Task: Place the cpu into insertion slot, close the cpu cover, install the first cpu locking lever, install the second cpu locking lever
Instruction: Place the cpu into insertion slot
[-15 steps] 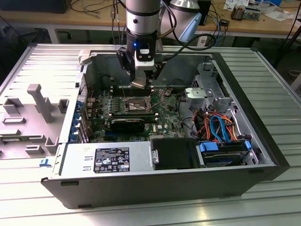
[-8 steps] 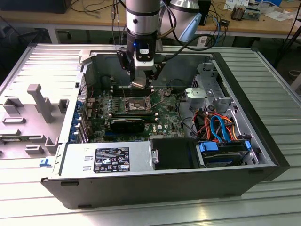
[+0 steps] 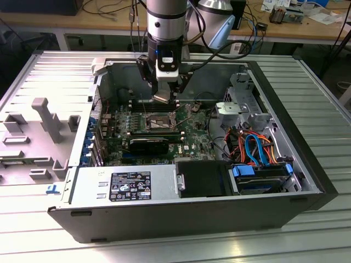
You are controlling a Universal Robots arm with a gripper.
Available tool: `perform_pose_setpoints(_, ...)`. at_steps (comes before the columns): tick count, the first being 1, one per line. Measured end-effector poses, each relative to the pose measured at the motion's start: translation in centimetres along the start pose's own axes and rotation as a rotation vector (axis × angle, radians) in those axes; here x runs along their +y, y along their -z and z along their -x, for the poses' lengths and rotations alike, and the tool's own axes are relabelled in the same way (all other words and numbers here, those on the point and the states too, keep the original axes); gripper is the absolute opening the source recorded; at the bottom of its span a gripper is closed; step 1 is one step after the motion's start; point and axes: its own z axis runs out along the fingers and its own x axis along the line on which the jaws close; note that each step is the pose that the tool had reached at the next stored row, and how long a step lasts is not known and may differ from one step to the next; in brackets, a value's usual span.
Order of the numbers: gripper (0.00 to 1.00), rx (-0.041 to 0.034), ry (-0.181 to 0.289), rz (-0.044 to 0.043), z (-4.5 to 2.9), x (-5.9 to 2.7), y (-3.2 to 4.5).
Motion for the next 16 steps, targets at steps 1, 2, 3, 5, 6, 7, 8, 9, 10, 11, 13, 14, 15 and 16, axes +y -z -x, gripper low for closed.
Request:
perform_pose_setpoints(1,0.55,-0.0001,-0.001,0.0001,0.00,0.00,0.00)
perform_pose_setpoints(2,0.55,-0.0001,-0.003,0.0000,0.00,0.00,0.00)
perform_pose_setpoints(3,0.55,-0.0004,-0.009,0.0002,0.00,0.00,-0.01)
perform_pose_setpoints(5,0.55,-0.0010,-0.024,0.0004,0.00,0.00,-0.01)
perform_pose_setpoints(6,0.55,-0.0016,-0.037,0.0006,0.03,0.02,-0.01)
perform_pose_setpoints(7,0.55,-0.0017,-0.039,0.0007,0.03,0.02,-0.01)
perform_pose_setpoints(8,0.55,-0.0017,-0.040,0.0006,0.03,0.02,-0.01)
perform_pose_setpoints(9,0.55,-0.0017,-0.041,0.0006,0.03,0.02,-0.01)
perform_pose_setpoints(10,0.55,-0.0018,-0.042,0.0007,0.03,0.02,-0.01)
perform_pose_setpoints(11,0.55,-0.0019,-0.042,0.0007,0.03,0.02,-0.01)
perform_pose_setpoints(13,0.55,-0.0019,-0.044,0.0007,0.03,0.02,-0.01)
perform_pose_setpoints(14,0.55,-0.0019,-0.044,0.0007,0.03,0.02,-0.01)
perform_pose_setpoints(15,0.55,-0.0020,-0.046,0.0008,0.03,0.02,-0.02)
perform_pose_setpoints(16,0.55,-0.0020,-0.048,0.0008,0.04,0.02,-0.01)
